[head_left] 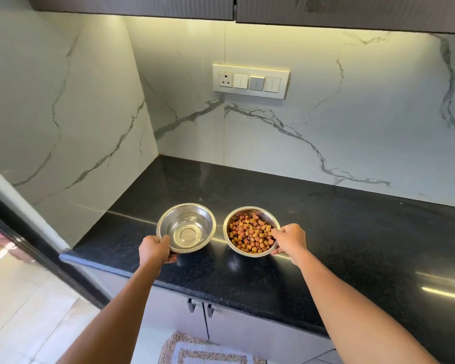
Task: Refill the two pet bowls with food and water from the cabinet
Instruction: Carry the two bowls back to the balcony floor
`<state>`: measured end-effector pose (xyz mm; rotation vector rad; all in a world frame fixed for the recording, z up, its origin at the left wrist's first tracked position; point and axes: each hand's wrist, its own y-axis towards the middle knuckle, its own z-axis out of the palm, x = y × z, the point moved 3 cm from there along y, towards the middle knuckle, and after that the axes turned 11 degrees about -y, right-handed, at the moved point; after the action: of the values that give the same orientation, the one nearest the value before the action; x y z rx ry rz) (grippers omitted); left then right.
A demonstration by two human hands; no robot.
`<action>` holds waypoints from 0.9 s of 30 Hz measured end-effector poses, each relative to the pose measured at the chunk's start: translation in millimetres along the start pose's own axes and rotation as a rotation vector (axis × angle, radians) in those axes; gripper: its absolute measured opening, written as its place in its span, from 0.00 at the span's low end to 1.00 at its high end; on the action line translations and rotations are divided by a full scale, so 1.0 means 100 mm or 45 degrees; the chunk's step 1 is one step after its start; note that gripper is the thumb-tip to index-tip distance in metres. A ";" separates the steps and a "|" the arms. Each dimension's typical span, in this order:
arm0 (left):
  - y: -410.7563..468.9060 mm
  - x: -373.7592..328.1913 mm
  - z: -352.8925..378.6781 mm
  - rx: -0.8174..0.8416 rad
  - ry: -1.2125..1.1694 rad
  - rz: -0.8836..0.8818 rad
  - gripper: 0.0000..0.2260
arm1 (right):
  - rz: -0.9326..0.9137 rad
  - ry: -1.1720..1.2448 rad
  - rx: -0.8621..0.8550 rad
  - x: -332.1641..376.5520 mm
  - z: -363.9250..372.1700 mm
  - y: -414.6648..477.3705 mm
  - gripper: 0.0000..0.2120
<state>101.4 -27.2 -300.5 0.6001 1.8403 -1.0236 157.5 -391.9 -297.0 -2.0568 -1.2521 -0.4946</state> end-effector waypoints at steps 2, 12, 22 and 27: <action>-0.07 0.01 -0.18 -0.035 -0.009 0.000 0.10 | -0.043 -0.010 0.016 0.10 0.07 -0.06 0.09; -0.33 0.20 -1.28 -0.203 -0.120 0.068 0.12 | -0.219 -0.048 0.112 0.68 0.59 -0.64 0.11; -0.64 0.80 -2.71 -0.324 -0.165 0.074 0.13 | -0.353 -0.122 0.221 1.18 1.53 -1.54 0.11; -0.83 1.22 -3.41 -0.411 -0.202 0.017 0.12 | -0.421 -0.121 0.358 1.43 2.17 -1.97 0.12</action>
<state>-181.6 214.0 -295.6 0.3273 1.8069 -0.7214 45.1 -85.8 -292.2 -1.6637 -1.6309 -0.3462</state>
